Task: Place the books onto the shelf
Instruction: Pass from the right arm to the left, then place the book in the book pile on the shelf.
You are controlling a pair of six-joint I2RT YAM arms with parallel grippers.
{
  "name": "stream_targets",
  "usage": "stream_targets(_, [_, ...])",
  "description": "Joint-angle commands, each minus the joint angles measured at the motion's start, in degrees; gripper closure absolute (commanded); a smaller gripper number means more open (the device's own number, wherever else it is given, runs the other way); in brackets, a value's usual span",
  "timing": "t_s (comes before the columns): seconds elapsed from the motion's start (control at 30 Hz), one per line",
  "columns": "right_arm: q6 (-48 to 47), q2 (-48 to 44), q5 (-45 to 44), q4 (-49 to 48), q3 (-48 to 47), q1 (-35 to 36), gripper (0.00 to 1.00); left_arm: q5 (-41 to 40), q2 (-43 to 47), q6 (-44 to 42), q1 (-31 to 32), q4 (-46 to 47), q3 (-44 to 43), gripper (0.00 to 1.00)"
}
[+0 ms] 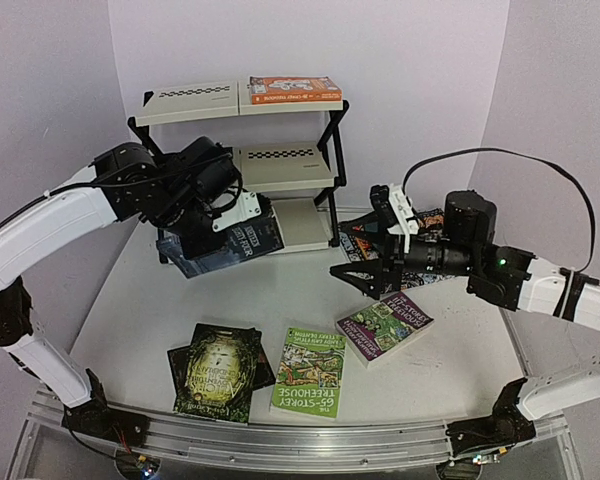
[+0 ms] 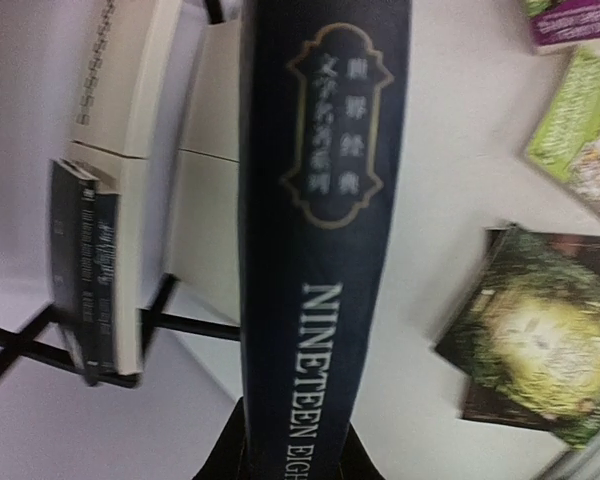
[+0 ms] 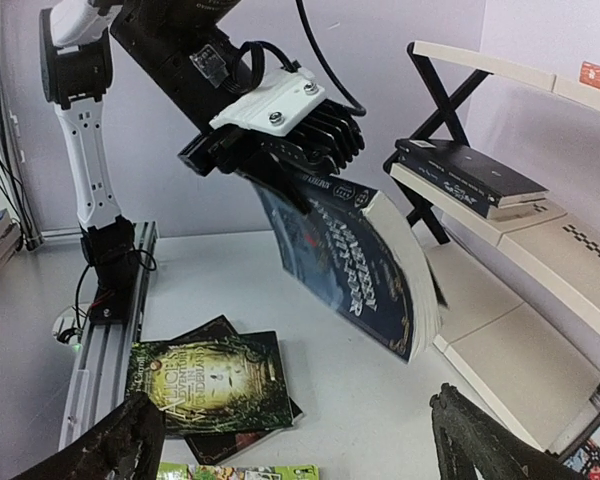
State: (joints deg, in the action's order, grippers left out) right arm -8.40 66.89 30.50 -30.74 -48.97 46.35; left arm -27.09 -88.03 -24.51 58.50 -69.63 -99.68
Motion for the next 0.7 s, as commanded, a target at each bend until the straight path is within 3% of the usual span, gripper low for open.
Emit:
stream_targets(0.0, [-3.6, -2.9, -2.5, 2.3, -0.2, -0.1, 0.07, -23.4, 0.3, -22.7, -0.3, 23.1, 5.9, 1.00])
stream_targets(0.1, [-4.4, -3.7, -3.0, 3.7, -0.3, -0.2, 0.07, -24.9, 1.7, -35.8, -1.3, 41.6, 11.9, 1.00])
stream_targets(0.27, [-5.7, -5.0, -3.3, 6.0, -0.4, -0.1, 0.07, -22.1, 2.4, -44.4, -3.7, 55.4, 11.3, 1.00])
stream_targets(0.67, [-7.0, -5.6, -3.6, 8.1, -0.8, -0.2, 0.08, -15.1, 0.4, -51.8, -10.7, 57.3, 3.7, 1.00])
